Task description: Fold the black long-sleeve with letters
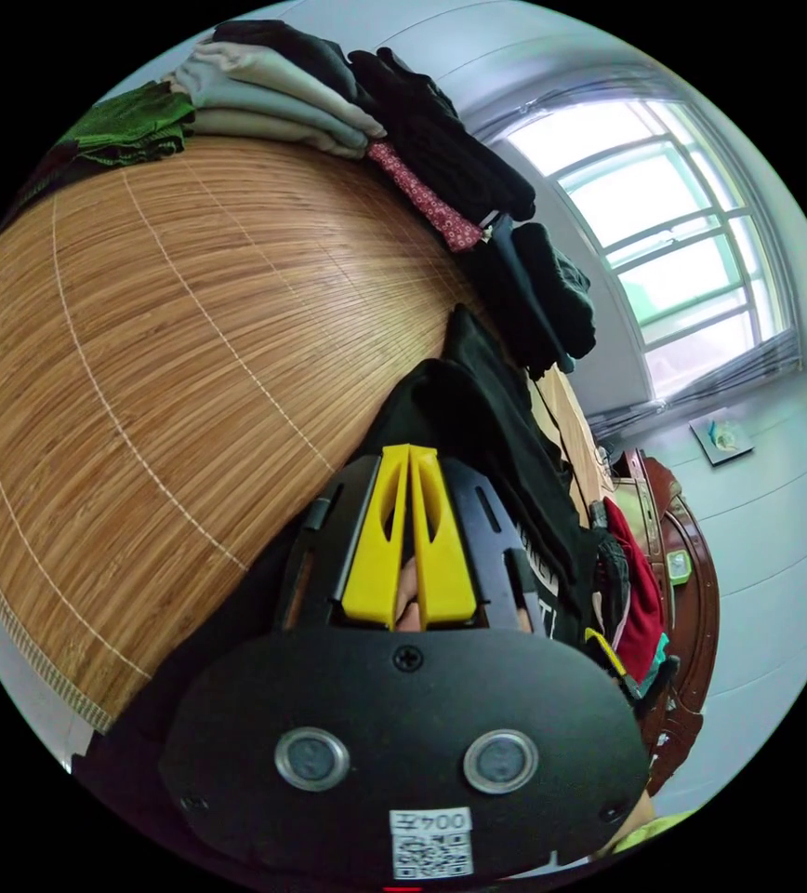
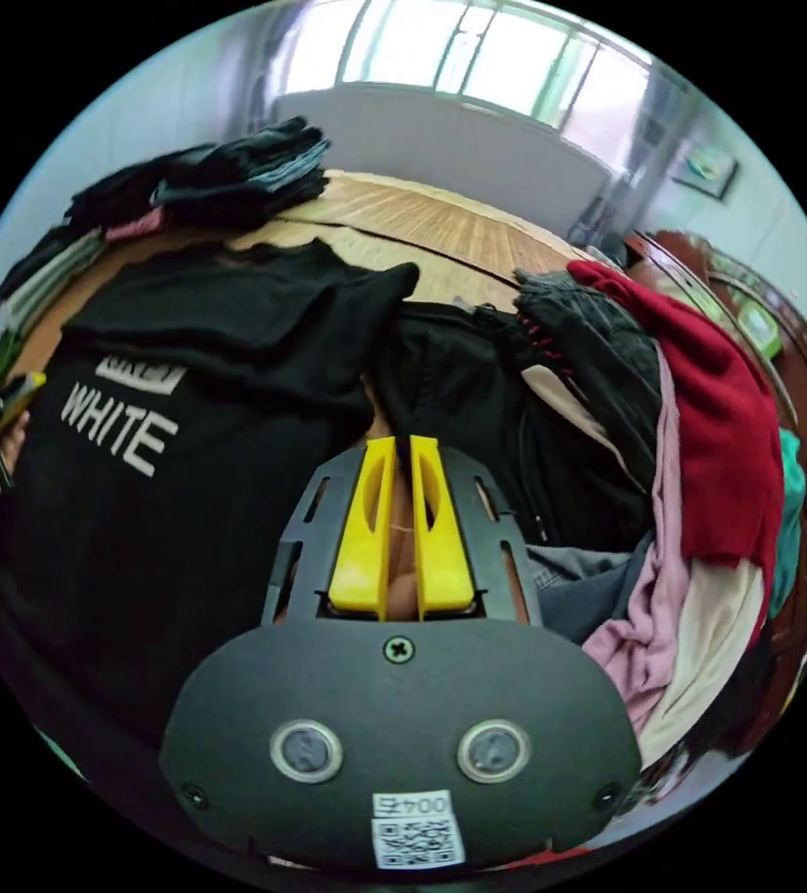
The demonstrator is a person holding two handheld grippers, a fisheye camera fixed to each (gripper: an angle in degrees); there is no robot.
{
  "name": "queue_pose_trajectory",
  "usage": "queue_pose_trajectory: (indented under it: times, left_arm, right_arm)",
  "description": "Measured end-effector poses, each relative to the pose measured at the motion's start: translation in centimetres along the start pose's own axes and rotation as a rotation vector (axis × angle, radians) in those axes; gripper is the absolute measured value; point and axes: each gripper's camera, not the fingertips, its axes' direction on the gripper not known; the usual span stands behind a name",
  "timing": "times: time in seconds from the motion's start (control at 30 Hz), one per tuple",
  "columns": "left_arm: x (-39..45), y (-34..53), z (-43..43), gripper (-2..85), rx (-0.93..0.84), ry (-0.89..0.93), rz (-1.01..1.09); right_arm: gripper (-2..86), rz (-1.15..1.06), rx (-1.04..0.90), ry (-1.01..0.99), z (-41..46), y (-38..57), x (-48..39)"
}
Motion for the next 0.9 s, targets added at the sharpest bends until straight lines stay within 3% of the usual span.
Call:
queue_pose_trajectory:
  times: [0.2, 0.37, 0.53, 0.67, 0.77, 0.83, 0.9]
  left_arm:
    - [-1.1, 0.3, 1.6, 0.1, 0.003, 0.000, 0.003]
    - [-2.1, 0.8, 3.1, 0.1, 0.003, 0.003, 0.001]
    - [-3.1, 1.7, 5.0, 0.1, 0.003, 0.004, 0.002]
    - [-4.0, 2.7, 6.8, 0.1, 0.004, 0.005, 0.001]
    - [-4.7, 3.7, 8.3, 0.1, 0.004, 0.006, 0.001]
    - [-5.1, 4.3, 9.3, 0.1, 0.004, 0.007, 0.002]
    - [-5.7, 5.3, 10.6, 0.1, 0.006, 0.010, -0.001]
  right_arm:
    - [7.9, -0.223, -0.035, 0.078, 1.8, -2.5, -2.0]
    - [1.2, -0.010, -0.034, -0.004, 1.7, -2.1, 1.4]
    - [-0.6, 0.216, -0.083, 0.046, 0.1, -2.3, 4.5]
    - [-0.7, 0.128, 0.126, 0.032, -3.6, -3.6, 3.0]
    - [-0.5, 0.083, -0.082, -0.045, -0.1, -5.4, 3.0]
    - [-0.3, 0.235, -0.056, -0.132, -1.5, -6.2, 5.8]
    - [0.3, 0.228, 0.031, -0.059, -3.6, -7.1, 5.6]
